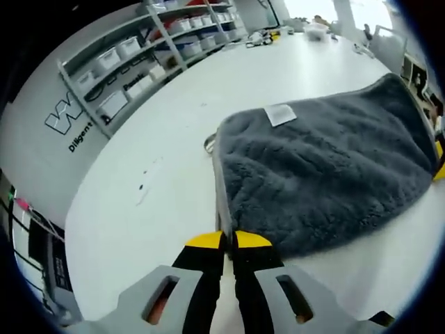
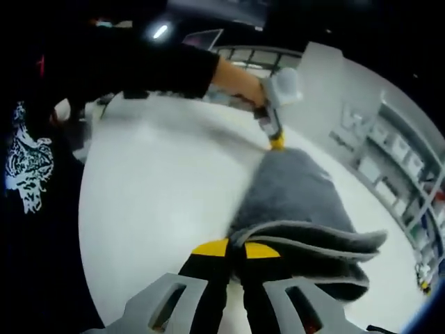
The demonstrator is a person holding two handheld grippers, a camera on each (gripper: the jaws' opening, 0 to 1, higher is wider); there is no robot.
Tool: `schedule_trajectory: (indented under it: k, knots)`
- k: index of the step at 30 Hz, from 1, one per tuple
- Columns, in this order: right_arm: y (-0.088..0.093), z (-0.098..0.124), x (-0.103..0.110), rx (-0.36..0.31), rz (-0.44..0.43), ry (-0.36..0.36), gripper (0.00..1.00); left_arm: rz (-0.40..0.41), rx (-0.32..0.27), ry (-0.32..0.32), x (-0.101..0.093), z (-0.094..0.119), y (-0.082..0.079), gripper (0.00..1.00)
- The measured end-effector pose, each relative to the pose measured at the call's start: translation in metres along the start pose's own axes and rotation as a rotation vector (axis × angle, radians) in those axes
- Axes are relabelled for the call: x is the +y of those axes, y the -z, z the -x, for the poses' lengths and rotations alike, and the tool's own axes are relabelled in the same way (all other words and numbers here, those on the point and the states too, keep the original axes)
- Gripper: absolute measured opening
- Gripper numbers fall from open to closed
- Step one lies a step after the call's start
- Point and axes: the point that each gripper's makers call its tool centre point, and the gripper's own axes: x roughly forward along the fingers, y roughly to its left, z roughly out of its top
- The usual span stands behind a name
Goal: Open the folded towel by lifting each exposed corner and separating the folded layers until the towel lies flat within the target outline without major curled edges
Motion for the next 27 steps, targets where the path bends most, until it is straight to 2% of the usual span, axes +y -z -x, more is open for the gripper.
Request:
schedule_trajectory:
  k: [4, 7, 17, 27]
  knots:
    - [-0.003, -0.001, 0.005, -0.016, -0.002, -0.003, 0.00, -0.019, 0.005, 0.003, 0.002, -0.005, -0.004, 0.04]
    - [-0.008, -0.005, 0.013, -0.037, 0.030, -0.001, 0.00, -0.050, 0.009, 0.000, 0.003, -0.008, -0.008, 0.04]
    - [-0.023, -0.015, 0.031, -0.049, 0.087, -0.024, 0.01, -0.120, 0.017, -0.011, 0.003, -0.015, -0.020, 0.04]
    - [-0.034, -0.024, 0.044, -0.063, 0.101, -0.056, 0.01, -0.166, 0.022, -0.009, 0.002, -0.020, -0.028, 0.04]
